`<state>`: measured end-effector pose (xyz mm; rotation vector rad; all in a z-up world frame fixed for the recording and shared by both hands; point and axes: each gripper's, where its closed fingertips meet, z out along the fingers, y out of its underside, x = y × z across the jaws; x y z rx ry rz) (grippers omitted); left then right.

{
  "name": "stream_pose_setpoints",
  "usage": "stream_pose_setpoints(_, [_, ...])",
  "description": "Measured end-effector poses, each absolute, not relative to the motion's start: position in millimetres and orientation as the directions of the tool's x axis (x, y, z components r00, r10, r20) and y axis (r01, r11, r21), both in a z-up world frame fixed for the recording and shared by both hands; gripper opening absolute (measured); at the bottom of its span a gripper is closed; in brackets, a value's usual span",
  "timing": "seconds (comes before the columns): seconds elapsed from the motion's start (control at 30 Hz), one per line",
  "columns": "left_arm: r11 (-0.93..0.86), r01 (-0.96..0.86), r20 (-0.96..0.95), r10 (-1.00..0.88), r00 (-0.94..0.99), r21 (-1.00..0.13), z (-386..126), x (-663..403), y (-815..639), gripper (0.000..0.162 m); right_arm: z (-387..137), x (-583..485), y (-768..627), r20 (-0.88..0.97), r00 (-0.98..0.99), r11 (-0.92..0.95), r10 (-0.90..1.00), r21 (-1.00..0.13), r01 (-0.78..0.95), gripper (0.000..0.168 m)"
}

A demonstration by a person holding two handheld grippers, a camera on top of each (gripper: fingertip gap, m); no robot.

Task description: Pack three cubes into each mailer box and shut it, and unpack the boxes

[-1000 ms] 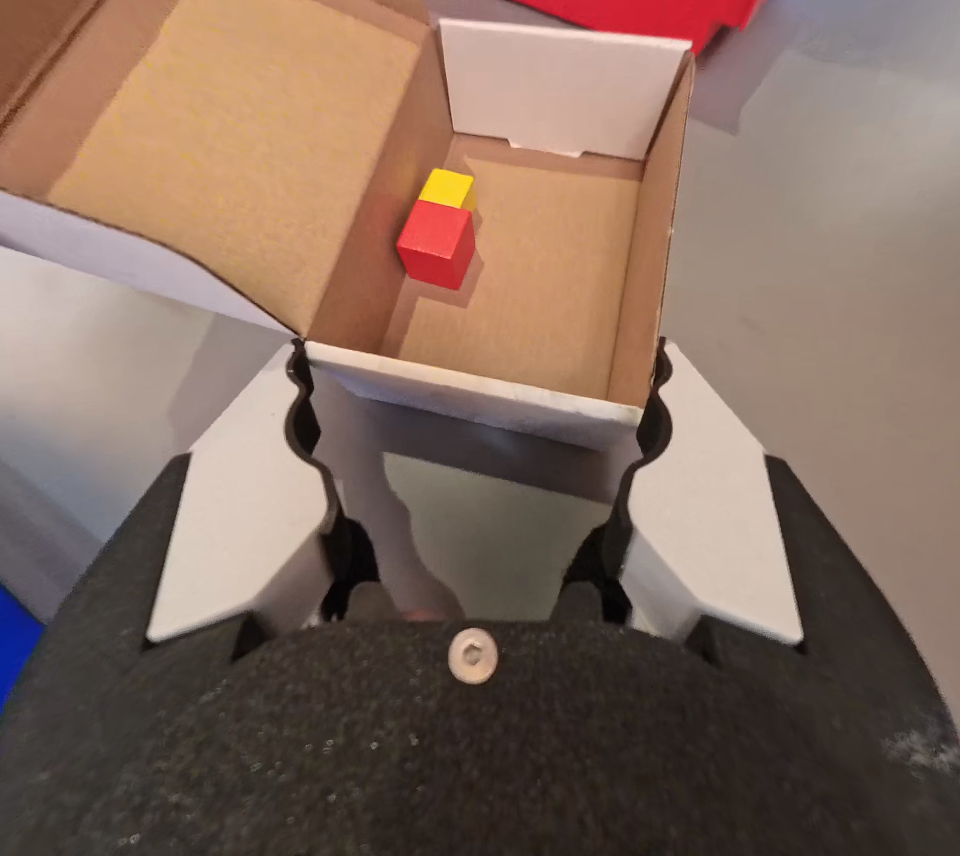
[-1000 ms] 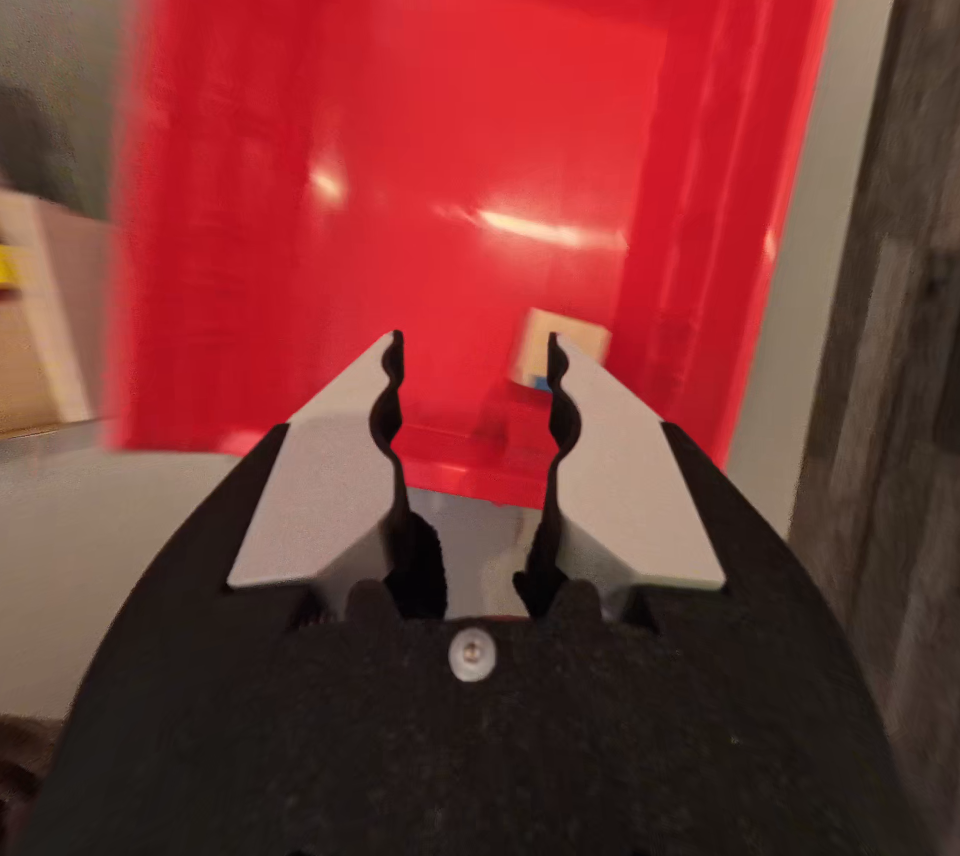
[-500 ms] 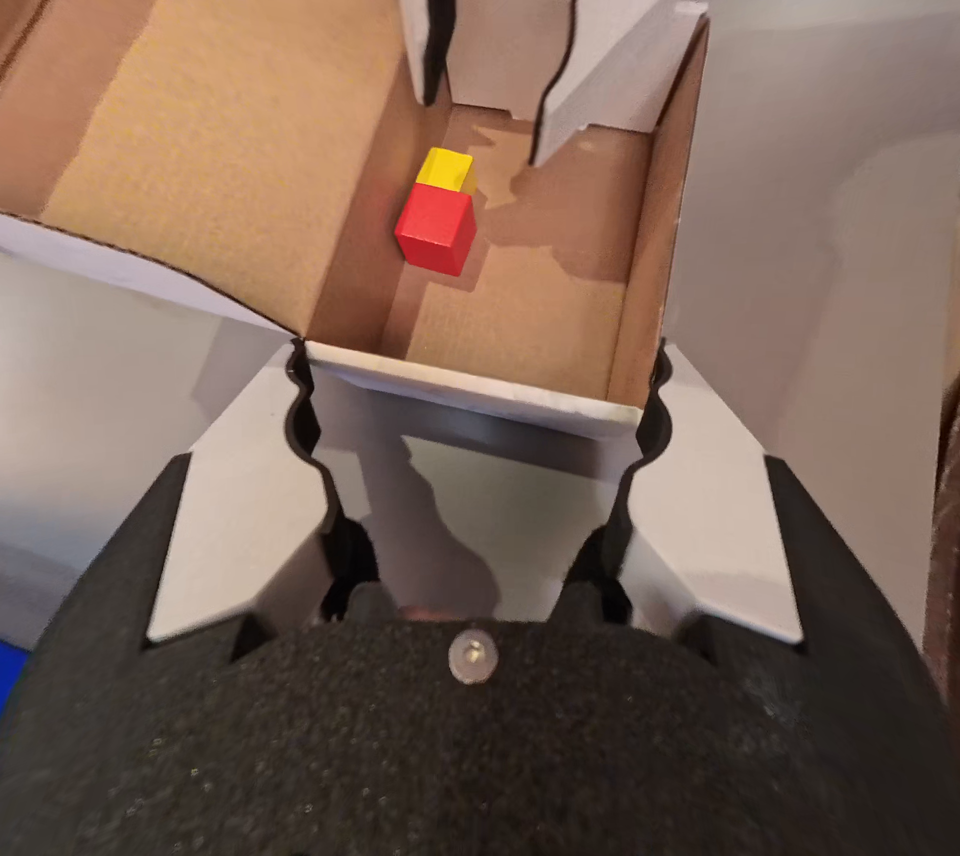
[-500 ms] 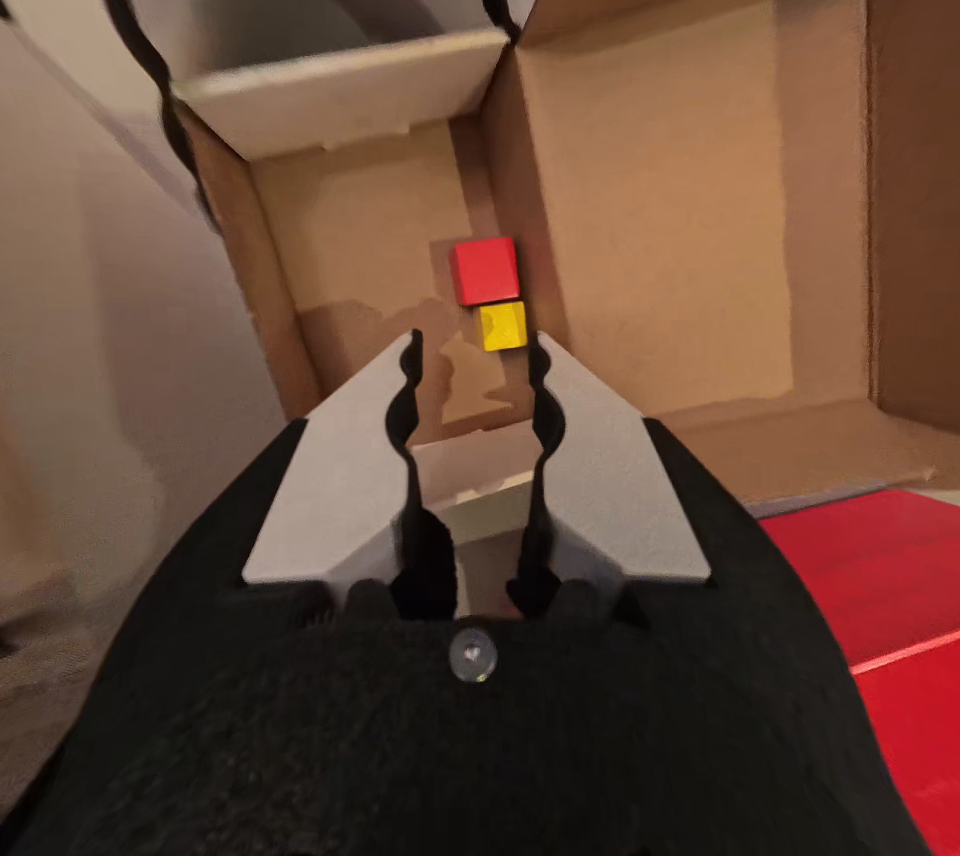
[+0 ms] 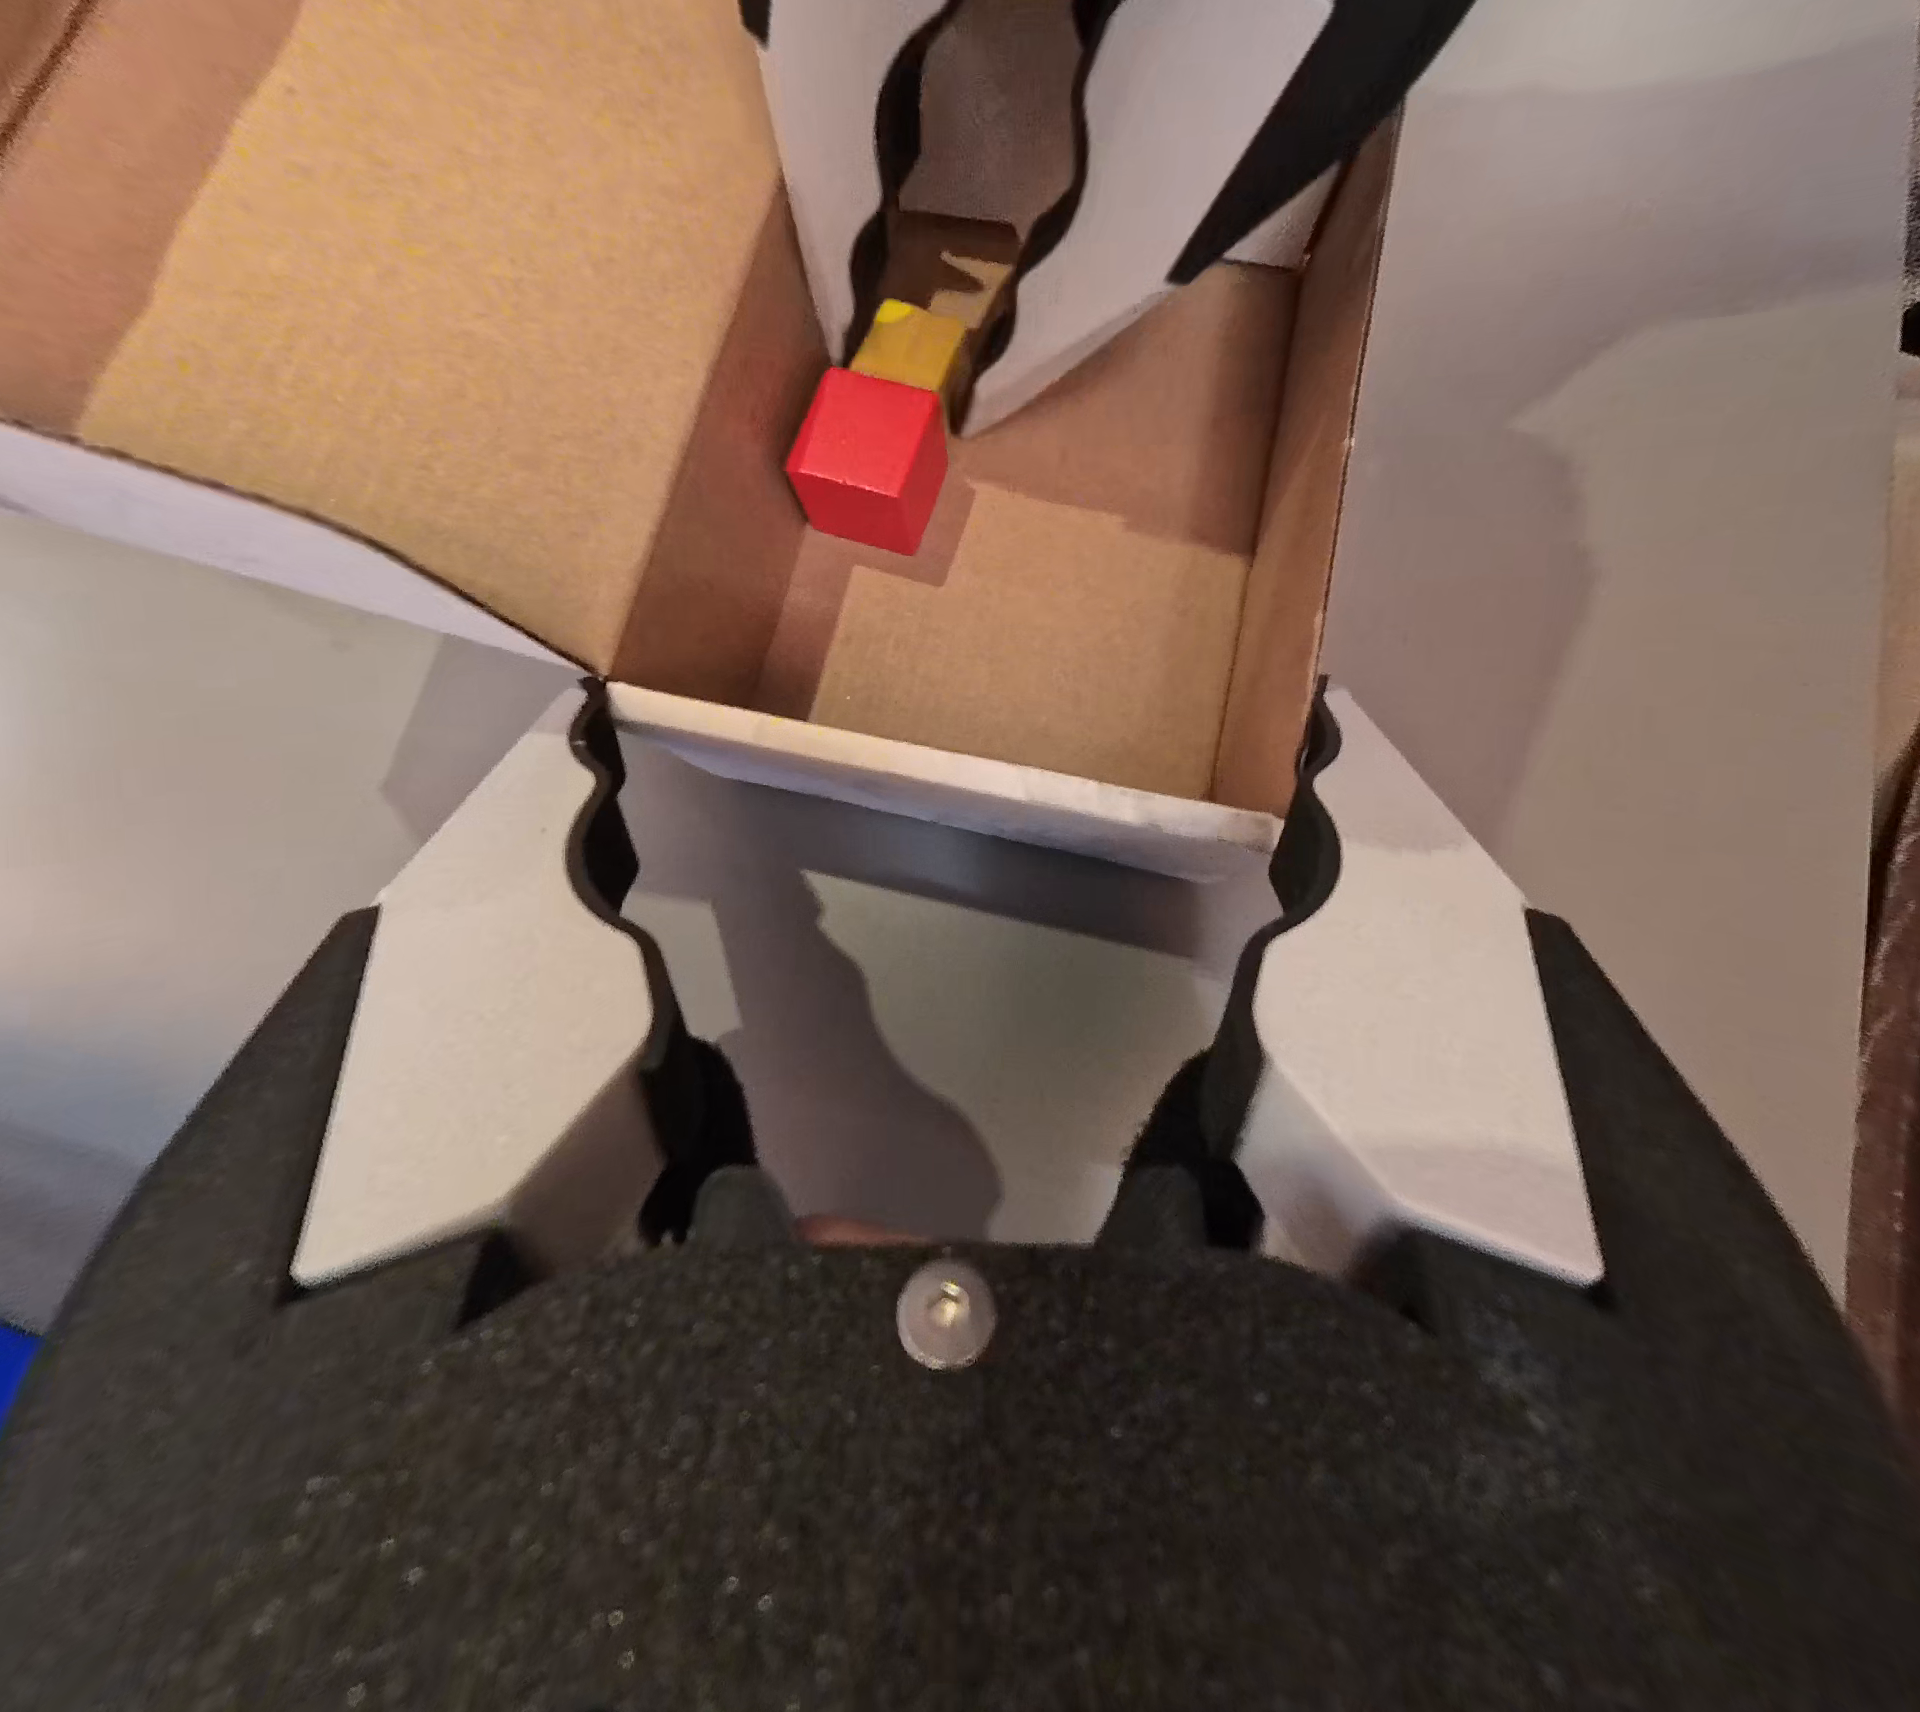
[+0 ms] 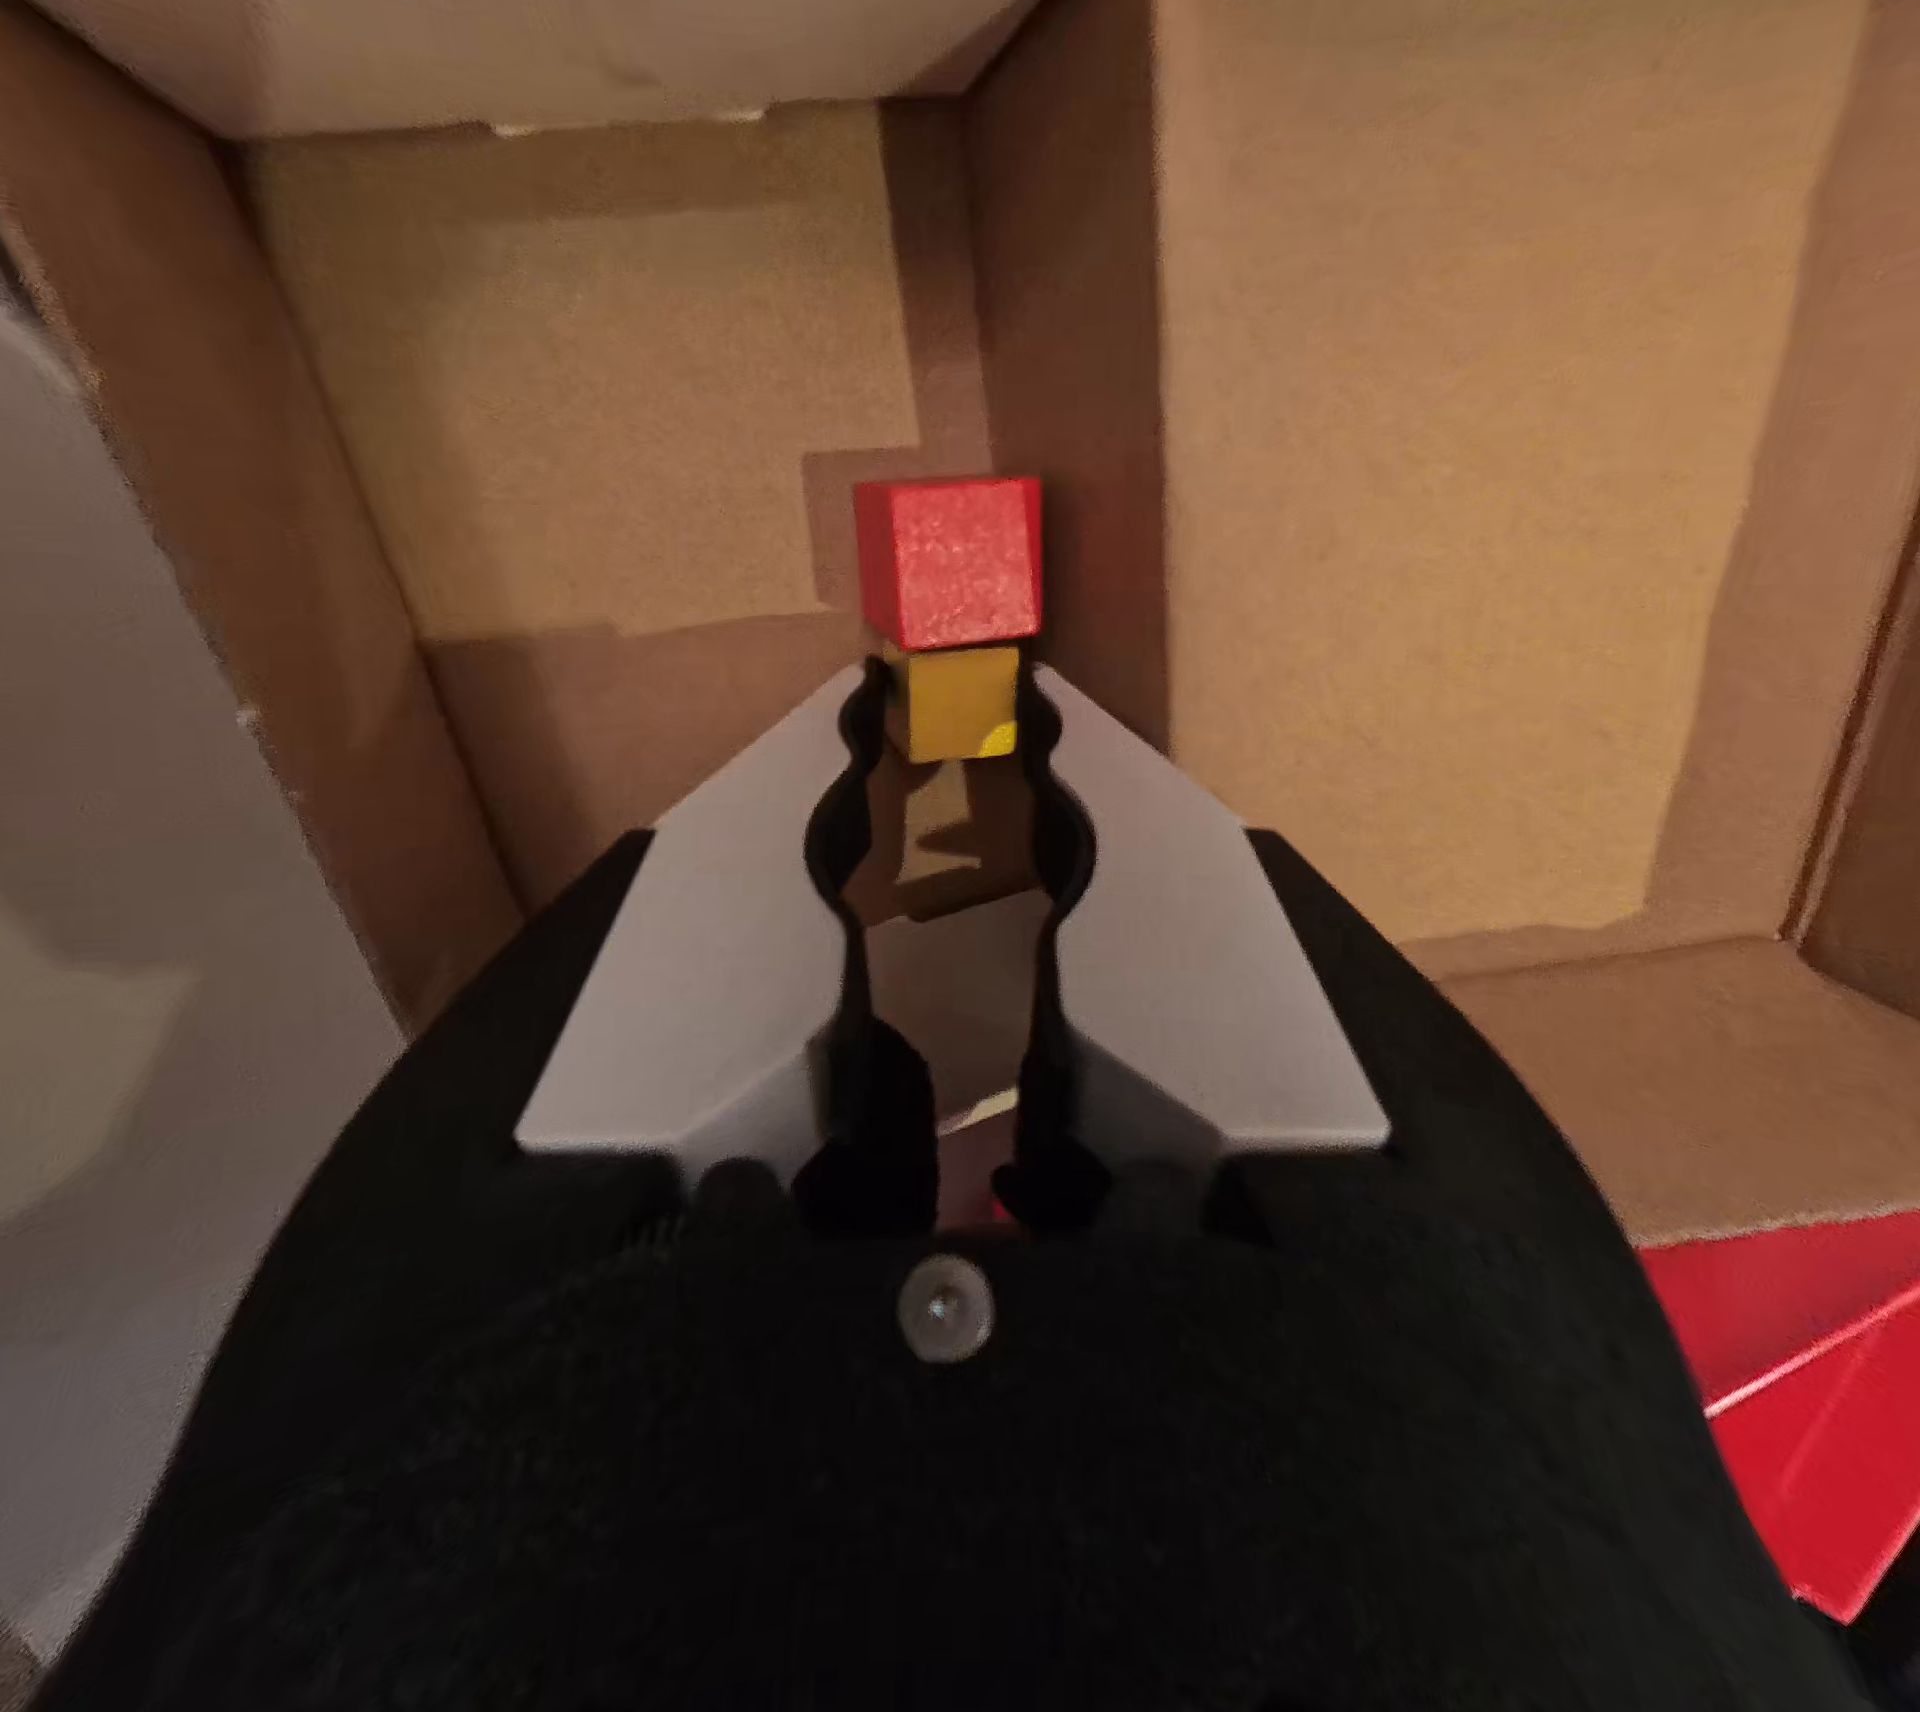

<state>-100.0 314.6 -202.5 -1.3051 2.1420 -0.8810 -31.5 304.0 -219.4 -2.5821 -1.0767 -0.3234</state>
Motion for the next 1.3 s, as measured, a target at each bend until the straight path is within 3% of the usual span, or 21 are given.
stream_pose_setpoints(0.23, [0.323,-0.598,-0.062,-0.908,-0.414,-0.734,-202.5,-99.9,315.1,0.125,-201.3,-39.0,293.8,0.307,0.722,-0.673,0.619,-0.266,0.690,0.023])
stream_pose_setpoints(0.47, [0.322,-0.590,-0.067,-0.909,-0.412,-0.741,-202.3,-98.8,314.7,0.125,-58.9,7.9,257.7,0.376,0.866,-0.643,0.330,-0.582,0.498,0.022])
stream_pose_setpoints(0.57, [0.322,-0.590,-0.065,-0.908,-0.413,-0.741,-202.2,-97.5,314.2,0.125,-28.0,71.4,227.4,0.364,0.917,-0.689,0.165,-0.622,0.371,0.022])
stream_pose_setpoints(0.63, [0.322,-0.590,-0.065,-0.908,-0.414,-0.740,-202.2,-96.6,313.7,0.125,-41.5,109.0,206.2,0.280,0.955,-0.766,0.095,-0.592,0.250,0.022])
stream_pose_setpoints(0.73, [0.324,-0.593,-0.066,-0.908,-0.414,-0.737,-202.3,-95.7,312.5,0.125,-91.6,147.0,175.8,0.137,0.990,-0.906,0.015,-0.418,0.071,0.022])
stream_pose_setpoints(1.03, [0.321,-0.592,-0.067,-0.910,-0.410,-0.739,-202.4,-94.6,307.4,0.125,-198.0,173.0,173.7,0.043,0.983,-0.983,0.180,-0.020,0.181,0.022])
stream_pose_setpoints(1.2, [0.317,-0.590,-0.065,-0.911,-0.408,-0.743,-202.3,-95.3,306.2,0.125,-215.3,187.1,168.8,0.065,0.972,-0.973,0.226,0.065,0.222,0.022])
stream_pose_setpoints(1.3, [0.314,-0.590,-0.062,-0.911,-0.407,-0.744,-202.4,-95.7,306.0,0.125,-219.2,191.2,169.6,0.102,0.959,-0.964,0.264,0.055,0.259,0.021])
